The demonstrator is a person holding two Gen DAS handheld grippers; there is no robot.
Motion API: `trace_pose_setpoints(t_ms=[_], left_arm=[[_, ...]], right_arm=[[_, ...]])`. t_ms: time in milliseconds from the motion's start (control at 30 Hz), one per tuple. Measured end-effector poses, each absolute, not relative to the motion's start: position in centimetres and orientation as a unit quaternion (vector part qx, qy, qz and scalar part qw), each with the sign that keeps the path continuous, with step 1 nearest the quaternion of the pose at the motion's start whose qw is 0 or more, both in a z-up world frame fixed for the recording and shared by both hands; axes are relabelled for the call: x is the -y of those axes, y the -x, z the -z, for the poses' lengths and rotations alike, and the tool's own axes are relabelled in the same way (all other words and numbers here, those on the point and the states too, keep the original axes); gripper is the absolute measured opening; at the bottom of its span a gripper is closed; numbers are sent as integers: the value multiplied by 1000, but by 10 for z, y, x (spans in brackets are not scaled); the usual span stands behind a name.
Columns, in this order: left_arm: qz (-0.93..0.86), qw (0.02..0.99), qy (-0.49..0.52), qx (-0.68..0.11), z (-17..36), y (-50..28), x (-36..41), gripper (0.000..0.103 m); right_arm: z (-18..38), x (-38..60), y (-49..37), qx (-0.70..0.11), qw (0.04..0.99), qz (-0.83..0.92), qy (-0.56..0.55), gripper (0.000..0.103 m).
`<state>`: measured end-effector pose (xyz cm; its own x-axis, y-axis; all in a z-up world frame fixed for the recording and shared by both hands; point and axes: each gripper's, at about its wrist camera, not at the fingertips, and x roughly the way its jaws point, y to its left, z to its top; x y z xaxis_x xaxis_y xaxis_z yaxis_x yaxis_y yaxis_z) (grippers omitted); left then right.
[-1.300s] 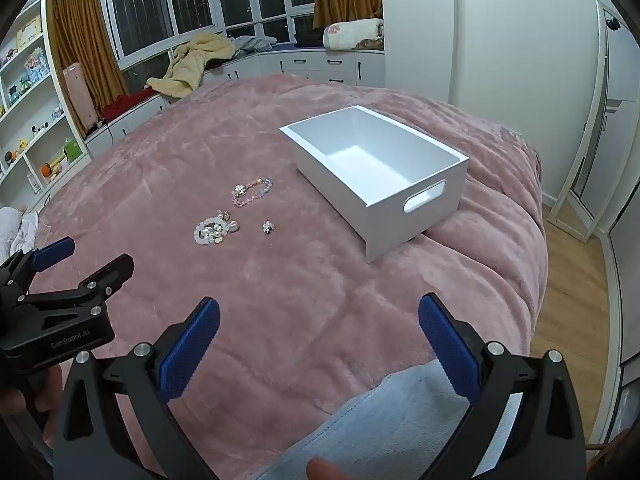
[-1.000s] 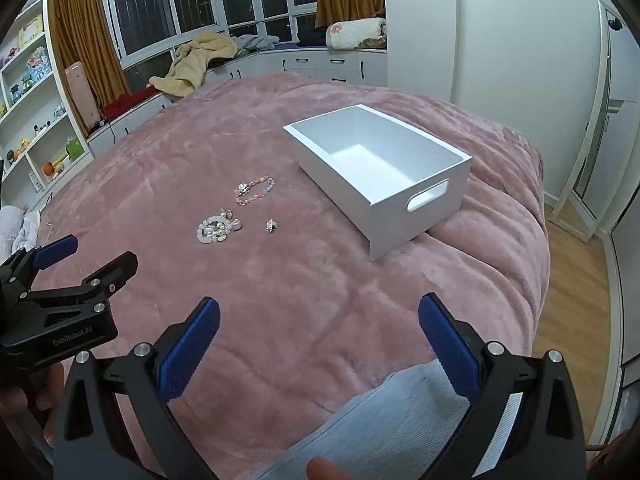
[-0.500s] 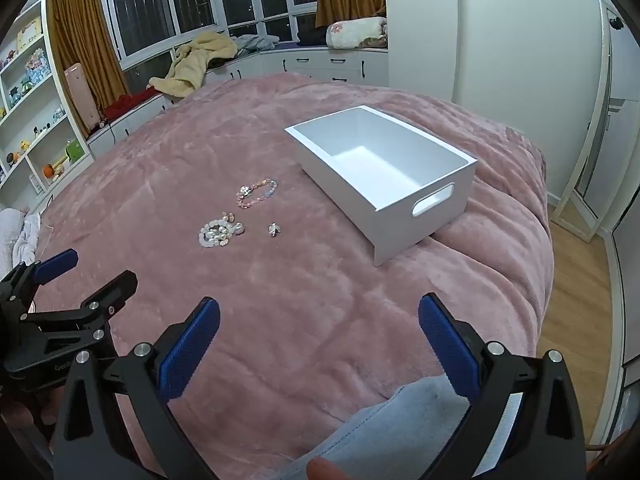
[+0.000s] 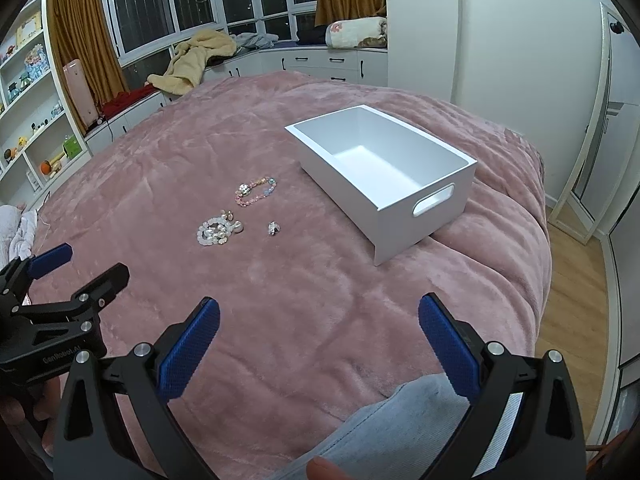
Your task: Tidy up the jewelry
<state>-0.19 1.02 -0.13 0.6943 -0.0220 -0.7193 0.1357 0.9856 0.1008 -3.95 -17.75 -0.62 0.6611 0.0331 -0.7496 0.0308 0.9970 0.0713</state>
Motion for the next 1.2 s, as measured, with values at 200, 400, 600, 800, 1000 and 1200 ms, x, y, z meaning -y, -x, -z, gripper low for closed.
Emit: trace_pose_setpoints(t_ms=[200, 400, 600, 800, 1000, 1200], left_arm=[[40, 918, -76, -388, 1, 2, -11, 101], [42, 917, -83, -388, 2, 2, -10, 101], [43, 917, -89, -387, 3, 5, -7, 101], [42, 917, -91, -387, 5, 5, -6, 101], [43, 916, -90, -388, 6, 5, -5, 101], [44, 916, -91, -388, 7, 5, -4, 101]], right_arm=[[5, 179, 41, -410, 911, -2, -42, 98], [5, 181, 43, -411, 911, -3, -46, 98], [5, 182, 43, -410, 911, 1, -45, 98], [5, 183, 44, -410, 911, 1, -45, 98], [5, 183, 44, -410, 911, 2, -45, 98], [6, 183, 45, -410, 911, 1, -47, 98]])
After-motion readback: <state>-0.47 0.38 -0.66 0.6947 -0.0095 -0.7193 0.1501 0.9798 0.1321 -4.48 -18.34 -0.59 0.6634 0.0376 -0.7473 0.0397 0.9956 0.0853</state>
